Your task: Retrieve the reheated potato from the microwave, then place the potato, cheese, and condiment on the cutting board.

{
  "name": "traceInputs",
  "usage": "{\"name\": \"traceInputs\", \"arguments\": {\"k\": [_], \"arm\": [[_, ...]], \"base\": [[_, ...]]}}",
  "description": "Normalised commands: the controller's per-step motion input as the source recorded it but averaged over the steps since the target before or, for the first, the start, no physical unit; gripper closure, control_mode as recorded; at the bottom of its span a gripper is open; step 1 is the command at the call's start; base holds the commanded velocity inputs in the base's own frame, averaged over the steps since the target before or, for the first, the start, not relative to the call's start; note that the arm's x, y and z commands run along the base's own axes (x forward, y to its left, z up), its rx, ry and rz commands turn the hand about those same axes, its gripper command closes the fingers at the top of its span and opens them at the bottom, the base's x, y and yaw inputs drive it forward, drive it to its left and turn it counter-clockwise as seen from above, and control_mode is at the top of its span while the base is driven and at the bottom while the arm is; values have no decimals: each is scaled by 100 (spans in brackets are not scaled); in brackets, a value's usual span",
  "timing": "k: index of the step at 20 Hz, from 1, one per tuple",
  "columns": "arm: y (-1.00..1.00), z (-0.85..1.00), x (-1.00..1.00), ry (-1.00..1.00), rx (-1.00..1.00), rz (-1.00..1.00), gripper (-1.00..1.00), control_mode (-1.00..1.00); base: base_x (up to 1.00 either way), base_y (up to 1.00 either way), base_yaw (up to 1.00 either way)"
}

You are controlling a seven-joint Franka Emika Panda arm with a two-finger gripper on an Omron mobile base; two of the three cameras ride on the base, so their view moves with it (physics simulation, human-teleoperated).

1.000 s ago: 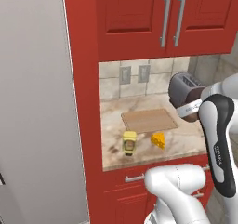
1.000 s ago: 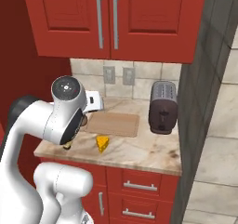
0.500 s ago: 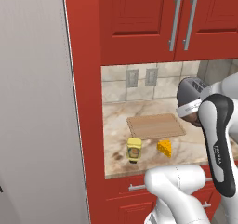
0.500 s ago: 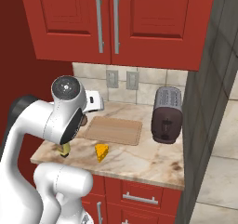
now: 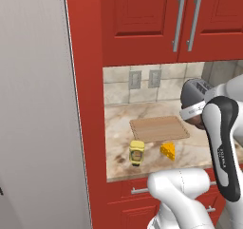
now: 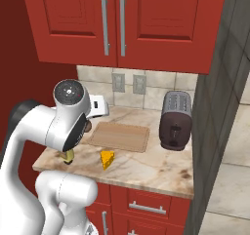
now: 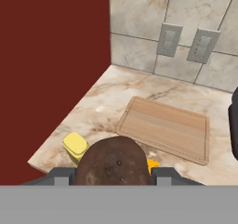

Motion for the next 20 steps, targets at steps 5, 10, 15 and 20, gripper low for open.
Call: {"name": "traceInputs", "arguments": {"k": [5,10,15,20], "arm": [[0,0,0,0,0,0,100,100],[0,0,0,0,0,0,100,100],[0,0,0,0,0,0,100,-100],[0,0,0,0,0,0,100,-100]], "base": [[0,0,0],[0,0,0],[0,0,0],[0,0,0]]}}
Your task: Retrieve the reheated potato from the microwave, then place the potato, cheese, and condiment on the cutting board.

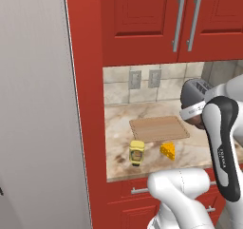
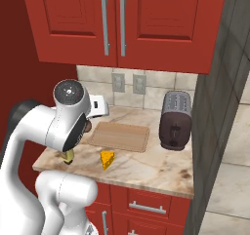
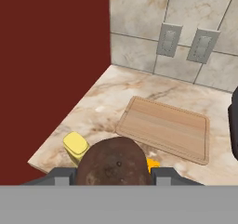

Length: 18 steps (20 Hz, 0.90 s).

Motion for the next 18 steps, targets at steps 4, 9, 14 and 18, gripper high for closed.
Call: {"name": "traceInputs", "arguments": {"k": [4,9,14,18], "arm": [[0,0,0,0,0,0,100,-100],[0,-1,3,1,0,0,100,-100],[0,-8,33,6,0,0,100,-100],[0,-16,52,9,0,1,100,-100]], "base": [[0,0,0],[0,0,0],[0,0,0],[0,0,0]]}}
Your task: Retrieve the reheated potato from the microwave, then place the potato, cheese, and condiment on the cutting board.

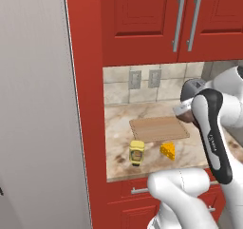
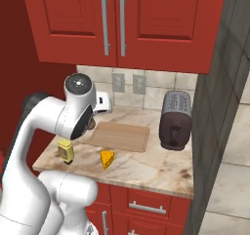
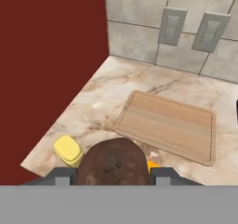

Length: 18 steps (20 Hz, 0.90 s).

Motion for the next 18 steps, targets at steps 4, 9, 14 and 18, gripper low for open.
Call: {"name": "traceInputs", "arguments": {"k": [4,9,14,18], "arm": [[3,-30,42,1,0,1,100,-100],[1,-37,43,2,0,2,100,-100],[1,-39,45,10,0,1,100,-100],[5,-40,47,15,0,2,100,-100]], "base": [[0,0,0],[0,0,0],[0,0,0],[0,0,0]]}}
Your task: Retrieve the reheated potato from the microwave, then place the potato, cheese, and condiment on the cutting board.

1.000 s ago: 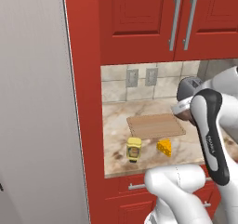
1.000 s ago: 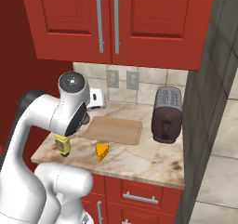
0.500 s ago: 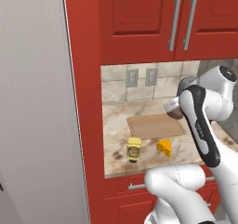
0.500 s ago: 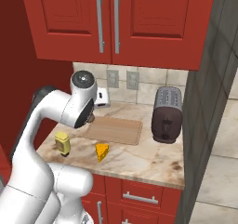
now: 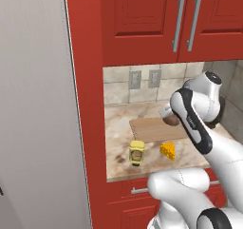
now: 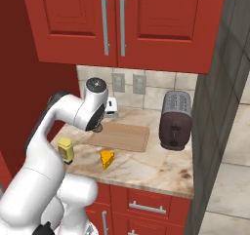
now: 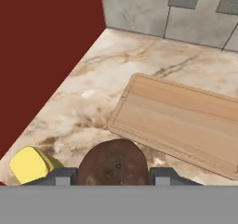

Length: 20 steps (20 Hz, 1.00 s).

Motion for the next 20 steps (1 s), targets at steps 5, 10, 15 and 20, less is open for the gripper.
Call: {"name": "traceInputs", "arguments": {"k": [5,10,15,20], "arm": [[1,-37,44,7,0,5,100,-100],[1,-37,41,0,0,6,100,-100],[5,-32,41,0,0,5,100,-100],[7,-29,36,1,0,0,100,-100]], "base": [[0,0,0],[0,0,0],[0,0,0],[0,0,0]]}}
